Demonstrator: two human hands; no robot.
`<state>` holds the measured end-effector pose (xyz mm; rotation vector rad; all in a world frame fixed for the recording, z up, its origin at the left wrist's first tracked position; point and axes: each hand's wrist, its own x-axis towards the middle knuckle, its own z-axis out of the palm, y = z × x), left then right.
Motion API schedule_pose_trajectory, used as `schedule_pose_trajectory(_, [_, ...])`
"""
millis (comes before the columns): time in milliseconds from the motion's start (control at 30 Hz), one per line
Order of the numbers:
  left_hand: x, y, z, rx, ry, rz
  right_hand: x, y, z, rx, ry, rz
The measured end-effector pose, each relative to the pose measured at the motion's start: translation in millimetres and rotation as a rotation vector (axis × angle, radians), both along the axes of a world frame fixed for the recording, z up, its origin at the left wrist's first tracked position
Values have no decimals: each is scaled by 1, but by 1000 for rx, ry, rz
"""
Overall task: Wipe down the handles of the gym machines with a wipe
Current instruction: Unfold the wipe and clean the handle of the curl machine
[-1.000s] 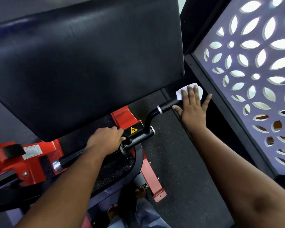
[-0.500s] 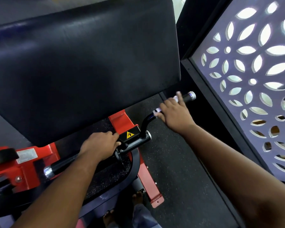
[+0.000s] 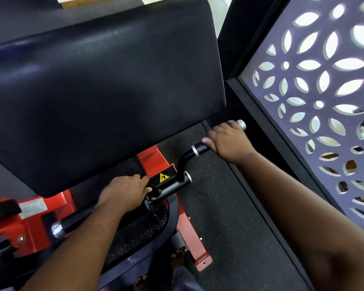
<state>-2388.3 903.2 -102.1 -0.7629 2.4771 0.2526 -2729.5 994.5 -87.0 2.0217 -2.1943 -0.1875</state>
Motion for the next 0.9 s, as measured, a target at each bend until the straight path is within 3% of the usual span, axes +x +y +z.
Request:
schedule_pose_trajectory(100, [0, 1, -1, -2, 0, -5, -7, -2, 9, 34, 76, -154])
schedule_pose_trajectory(267, [-1, 0, 0, 7, -8, 3, 20, 16, -14, 10, -50, 149])
schedule_pose_trajectory(433, [-1, 0, -2, 5, -8, -4, 12, 13, -10, -48, 16, -85])
schedule_pose_trajectory(600, [-1, 0, -2, 12, -13, -4, 24, 11, -23, 72, -17, 258])
schedule_pose_trajectory(767, [-1, 0, -3, 7, -10, -10, 1, 25, -16, -17, 19, -64])
schedule_pose_trajectory(900, [-1, 0, -2, 13, -6, -10, 38, 27, -33, 8, -12, 247])
